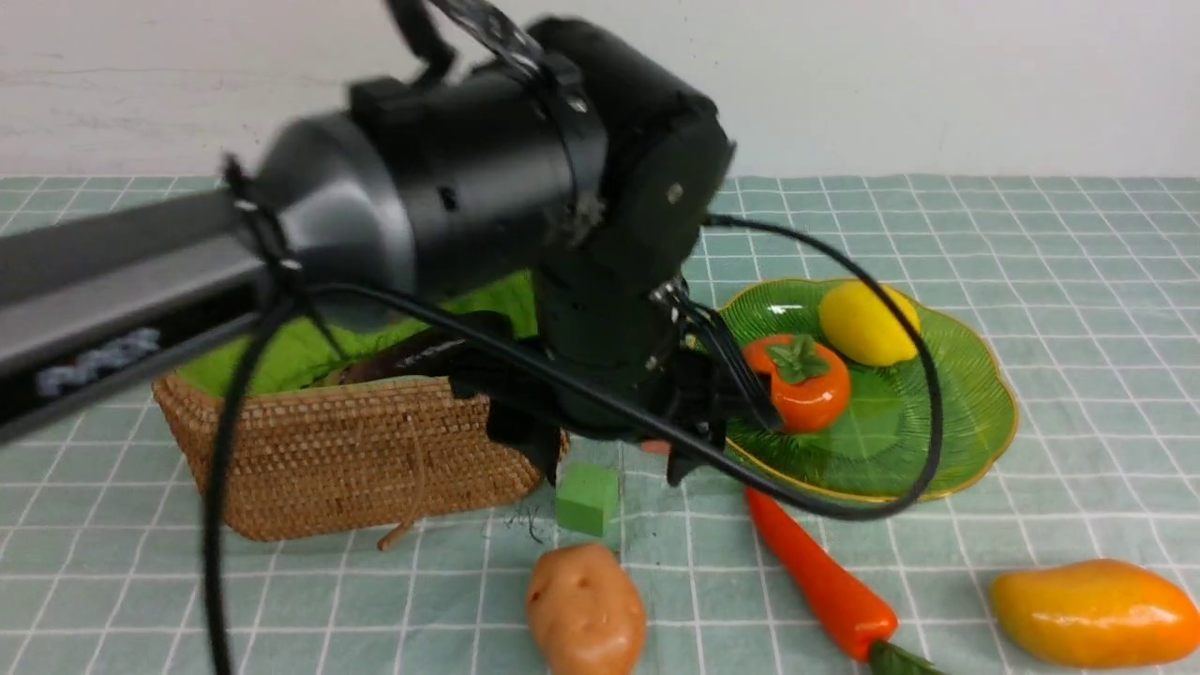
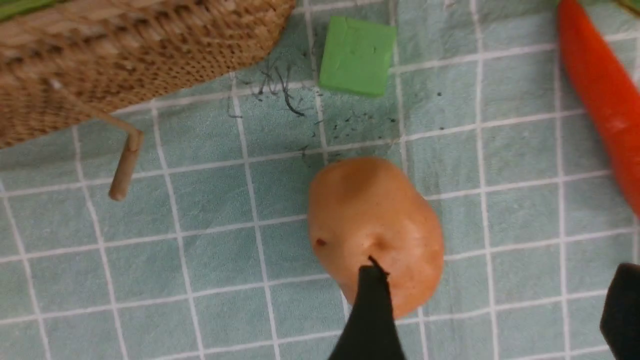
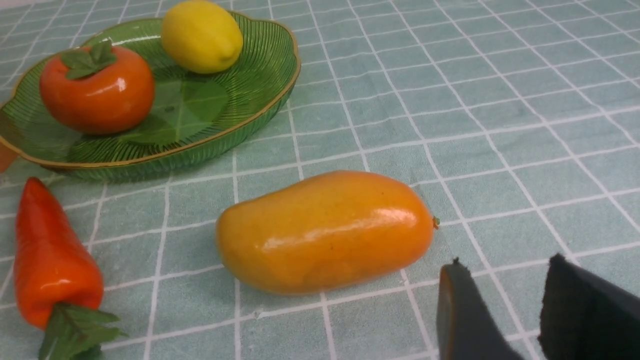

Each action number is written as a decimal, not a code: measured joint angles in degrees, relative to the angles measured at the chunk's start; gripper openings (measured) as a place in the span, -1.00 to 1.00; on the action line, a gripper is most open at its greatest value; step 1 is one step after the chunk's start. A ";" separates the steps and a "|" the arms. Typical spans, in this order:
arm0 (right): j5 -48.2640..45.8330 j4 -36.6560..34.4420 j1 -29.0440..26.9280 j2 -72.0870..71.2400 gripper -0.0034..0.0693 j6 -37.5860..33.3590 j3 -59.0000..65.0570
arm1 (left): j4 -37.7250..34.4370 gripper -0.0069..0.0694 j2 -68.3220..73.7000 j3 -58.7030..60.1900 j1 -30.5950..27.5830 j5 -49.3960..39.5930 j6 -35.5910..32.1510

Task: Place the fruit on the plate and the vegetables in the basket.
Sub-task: Grab a potato with your left arm and place it in the basket on the left, then use the right arm to grab a mango and put it into the right plate

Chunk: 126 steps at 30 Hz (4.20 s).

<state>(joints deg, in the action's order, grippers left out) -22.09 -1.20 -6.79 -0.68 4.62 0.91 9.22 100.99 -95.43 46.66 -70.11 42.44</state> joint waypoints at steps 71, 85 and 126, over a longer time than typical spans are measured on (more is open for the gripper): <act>0.00 0.00 0.00 0.00 -0.24 0.00 0.00 | -17.26 0.74 12.95 12.60 -8.09 11.37 9.70; 0.00 0.00 0.00 0.00 -0.24 0.00 0.00 | 17.71 0.74 -12.19 12.60 -8.09 2.39 9.58; 0.00 0.00 0.00 0.00 -0.24 0.00 0.00 | -0.11 0.47 0.32 2.40 -24.45 0.12 -2.19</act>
<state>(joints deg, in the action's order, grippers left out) -22.09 -1.20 -6.79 -0.68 4.62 0.91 9.11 101.31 -93.03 22.22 -69.99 40.25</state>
